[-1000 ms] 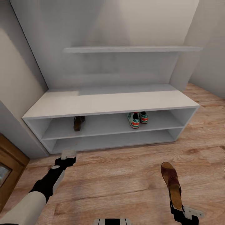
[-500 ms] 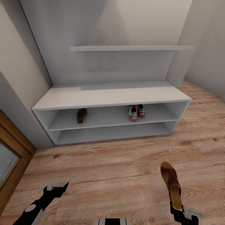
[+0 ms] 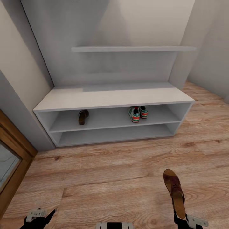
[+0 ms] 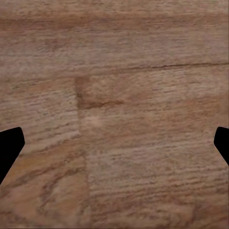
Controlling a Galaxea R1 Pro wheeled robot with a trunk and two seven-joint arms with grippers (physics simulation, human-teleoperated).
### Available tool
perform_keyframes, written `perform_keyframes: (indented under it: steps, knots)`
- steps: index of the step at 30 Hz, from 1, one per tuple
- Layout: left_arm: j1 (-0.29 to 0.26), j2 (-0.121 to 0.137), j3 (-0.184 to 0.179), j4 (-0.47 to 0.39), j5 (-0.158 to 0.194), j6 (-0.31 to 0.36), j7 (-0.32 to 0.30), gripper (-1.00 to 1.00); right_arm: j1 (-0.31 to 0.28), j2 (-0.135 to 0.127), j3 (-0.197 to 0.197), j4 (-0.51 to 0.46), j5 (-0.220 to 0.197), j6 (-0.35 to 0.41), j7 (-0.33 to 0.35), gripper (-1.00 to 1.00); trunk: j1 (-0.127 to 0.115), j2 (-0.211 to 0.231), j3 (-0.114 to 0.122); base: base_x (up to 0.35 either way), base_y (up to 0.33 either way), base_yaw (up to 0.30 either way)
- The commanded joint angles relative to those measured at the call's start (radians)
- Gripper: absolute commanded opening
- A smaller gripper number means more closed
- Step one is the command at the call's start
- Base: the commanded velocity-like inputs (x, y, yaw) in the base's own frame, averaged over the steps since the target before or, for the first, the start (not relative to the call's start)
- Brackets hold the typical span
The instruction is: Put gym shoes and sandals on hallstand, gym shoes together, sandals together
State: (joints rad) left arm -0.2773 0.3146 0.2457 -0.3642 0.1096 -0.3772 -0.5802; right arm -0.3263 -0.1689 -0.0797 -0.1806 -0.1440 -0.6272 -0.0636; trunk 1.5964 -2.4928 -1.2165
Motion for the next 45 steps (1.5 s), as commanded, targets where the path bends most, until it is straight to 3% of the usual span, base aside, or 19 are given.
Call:
perform_keyframes:
  steps: [1, 14, 34, 45]
  knots:
    - [0.003, 0.000, 0.009, 0.003, 0.010, -0.004, -0.011, 1.00, 0.000, 0.000, -0.002, 0.000, -0.007, -0.003, 0.004, -1.00, 0.000, 0.000, -0.001, 0.000, 0.000, 0.000]
    - [0.034, 0.003, 0.029, 0.006, 0.022, -0.026, -0.015, 1.00, 0.000, 0.002, -0.002, -0.002, -0.008, -0.003, 0.001, -1.00, 0.000, 0.000, -0.001, -0.067, 0.043, 0.018]
    - [0.034, 0.001, 0.027, 0.005, 0.024, -0.026, -0.017, 1.00, 0.000, 0.001, -0.003, -0.002, -0.009, -0.004, 0.001, -1.00, 0.000, 0.000, -0.001, -0.014, 0.016, 0.264]
    - [0.034, 0.002, 0.027, 0.005, 0.024, -0.026, -0.017, 1.00, 0.000, 0.002, -0.002, -0.002, -0.009, -0.005, 0.001, -1.00, 0.000, 0.000, -0.001, 0.000, 0.000, 0.060]
